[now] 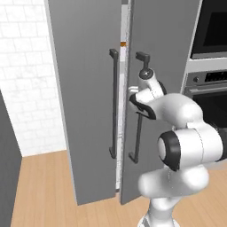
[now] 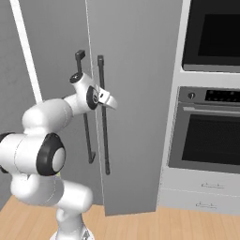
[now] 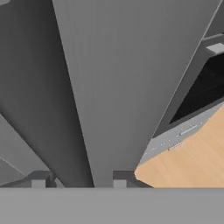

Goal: Grab a lemon wedge from the fridge and one ice cube from the ice bowl, and put them in the glass of lemonade.

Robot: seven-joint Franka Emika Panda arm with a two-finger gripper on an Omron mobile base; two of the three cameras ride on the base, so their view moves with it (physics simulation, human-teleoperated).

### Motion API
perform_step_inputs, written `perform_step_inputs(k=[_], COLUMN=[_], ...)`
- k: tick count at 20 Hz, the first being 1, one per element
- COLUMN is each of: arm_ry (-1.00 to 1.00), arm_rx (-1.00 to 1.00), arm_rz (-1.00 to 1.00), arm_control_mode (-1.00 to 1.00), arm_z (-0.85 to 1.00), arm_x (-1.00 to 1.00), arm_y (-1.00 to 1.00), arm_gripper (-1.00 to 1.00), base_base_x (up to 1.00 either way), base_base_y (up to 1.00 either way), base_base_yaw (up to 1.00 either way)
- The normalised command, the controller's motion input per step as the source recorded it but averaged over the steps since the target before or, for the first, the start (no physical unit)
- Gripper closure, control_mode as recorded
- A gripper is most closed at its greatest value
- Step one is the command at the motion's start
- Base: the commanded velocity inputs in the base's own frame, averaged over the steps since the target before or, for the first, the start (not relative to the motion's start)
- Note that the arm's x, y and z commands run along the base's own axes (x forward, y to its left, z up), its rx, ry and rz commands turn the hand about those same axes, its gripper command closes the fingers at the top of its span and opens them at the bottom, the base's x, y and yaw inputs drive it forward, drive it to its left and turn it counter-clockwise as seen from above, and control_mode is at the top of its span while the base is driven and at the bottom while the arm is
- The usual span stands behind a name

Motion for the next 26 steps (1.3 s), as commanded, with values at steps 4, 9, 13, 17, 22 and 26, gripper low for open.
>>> perform_step_inputs(k=[4, 9, 13, 17, 22, 26], arm_ry=[0.05, 0.01, 0.00, 0.03, 0.03, -0.04], arm_rx=[0.02, 0.06, 0.08, 0.06, 0.00, 0.00], arm_rz=[-0.16, -0.13, -0.13, -0.16, -0.10, 0.00], arm_control_mode=[-1.00, -1.00, -1.00, -1.00, -1.00, -1.00], arm_z=[0.00, 0.00, 0.00, 0.00, 0.27, 0.85], arm_x=[-0.73, -0.72, -0.72, -0.43, -0.36, -1.00], arm_y=[-1.00, -1.00, -1.00, -0.96, -0.09, 0.28], arm_gripper=[1.00, 1.00, 1.00, 1.00, -1.00, -1.00], base_base_x=[0.00, 0.00, 0.00, 0.00, 0.00, 0.00], base_base_y=[0.00, 0.00, 0.00, 0.00, 0.00, 0.00], base_base_yaw=[0.00, 0.00, 0.00, 0.00, 0.00, 0.00])
